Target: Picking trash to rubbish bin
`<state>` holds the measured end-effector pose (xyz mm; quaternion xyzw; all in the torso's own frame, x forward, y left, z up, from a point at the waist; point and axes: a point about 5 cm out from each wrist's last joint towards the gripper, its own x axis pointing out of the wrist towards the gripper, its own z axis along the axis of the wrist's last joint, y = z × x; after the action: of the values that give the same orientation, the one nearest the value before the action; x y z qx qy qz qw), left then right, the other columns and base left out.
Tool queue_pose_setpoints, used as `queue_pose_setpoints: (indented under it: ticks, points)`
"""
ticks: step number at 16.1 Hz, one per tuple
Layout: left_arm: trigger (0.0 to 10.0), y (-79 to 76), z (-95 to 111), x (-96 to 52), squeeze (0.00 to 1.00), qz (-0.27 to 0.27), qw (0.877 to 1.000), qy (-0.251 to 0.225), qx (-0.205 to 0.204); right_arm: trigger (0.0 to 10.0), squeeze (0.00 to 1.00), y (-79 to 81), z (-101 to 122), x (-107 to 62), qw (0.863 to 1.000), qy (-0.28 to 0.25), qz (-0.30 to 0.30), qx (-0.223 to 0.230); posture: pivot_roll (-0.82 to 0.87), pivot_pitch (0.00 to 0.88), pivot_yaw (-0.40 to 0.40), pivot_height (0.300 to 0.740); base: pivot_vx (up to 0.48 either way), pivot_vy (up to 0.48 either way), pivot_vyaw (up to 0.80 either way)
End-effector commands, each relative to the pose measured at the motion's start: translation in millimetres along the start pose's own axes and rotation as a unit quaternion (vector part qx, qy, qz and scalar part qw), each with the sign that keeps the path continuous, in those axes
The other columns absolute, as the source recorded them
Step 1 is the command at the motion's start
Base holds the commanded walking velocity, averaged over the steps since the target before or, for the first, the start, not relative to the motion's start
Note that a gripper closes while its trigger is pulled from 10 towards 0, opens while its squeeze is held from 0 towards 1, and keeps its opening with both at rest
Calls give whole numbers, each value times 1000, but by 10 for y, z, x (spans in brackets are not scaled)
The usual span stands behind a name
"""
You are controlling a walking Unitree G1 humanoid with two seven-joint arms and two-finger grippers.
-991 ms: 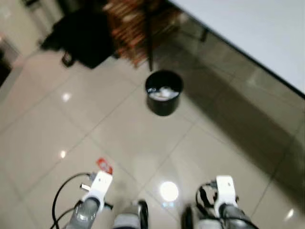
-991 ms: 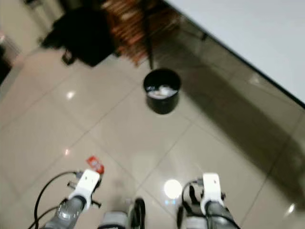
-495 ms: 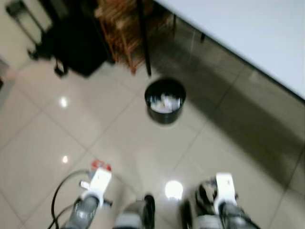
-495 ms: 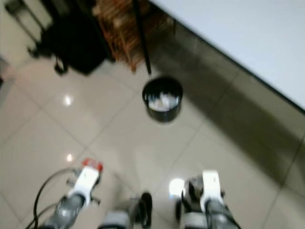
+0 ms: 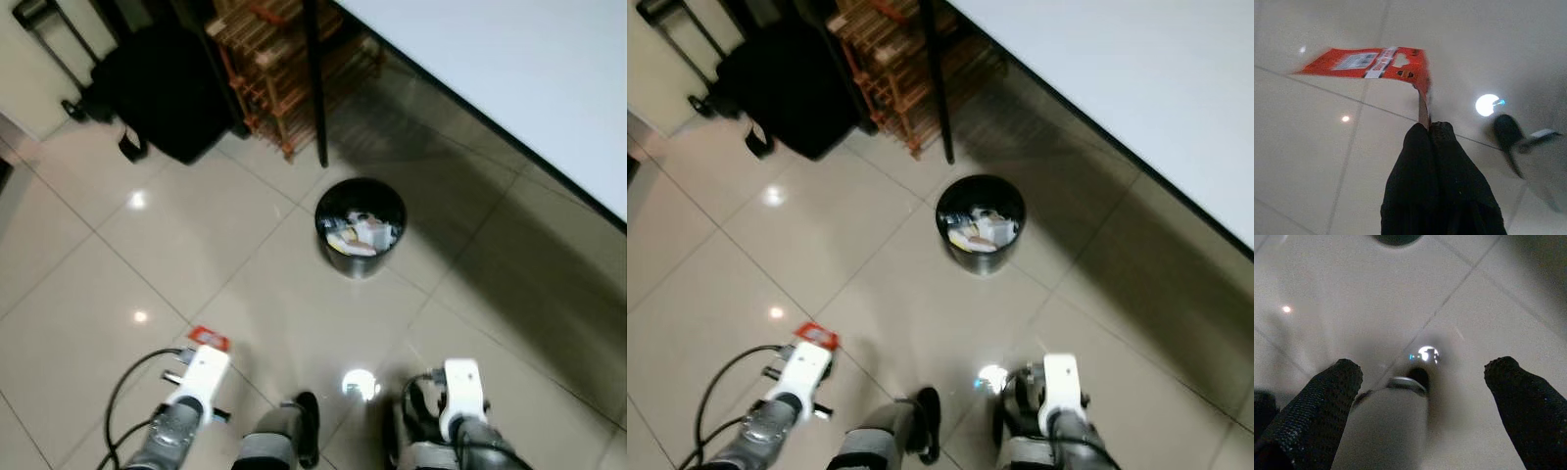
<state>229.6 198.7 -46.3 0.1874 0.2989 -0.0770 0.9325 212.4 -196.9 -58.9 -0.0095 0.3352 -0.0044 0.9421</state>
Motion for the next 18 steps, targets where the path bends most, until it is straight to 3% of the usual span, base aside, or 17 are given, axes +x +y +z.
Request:
queue_pose_setpoints:
  ticks: [1,13,18]
  points:
    - [10000,-123,-120,-42,0,-17,1000,23,-1,10000,0,-73,-236,-92,999,40,-10,2,26,345,132,740,424,0,0]
    - [10000,-131,-82,-27,0,-25,1000,16,-3,10000,0,2,-247,-79,999,48,-1,5,31,336,138,740,416,0,-133]
    - [10000,-149,-44,-18,0,-32,999,4,-13,10000,0,3,-236,-72,999,49,-2,4,36,349,138,740,0,0,0]
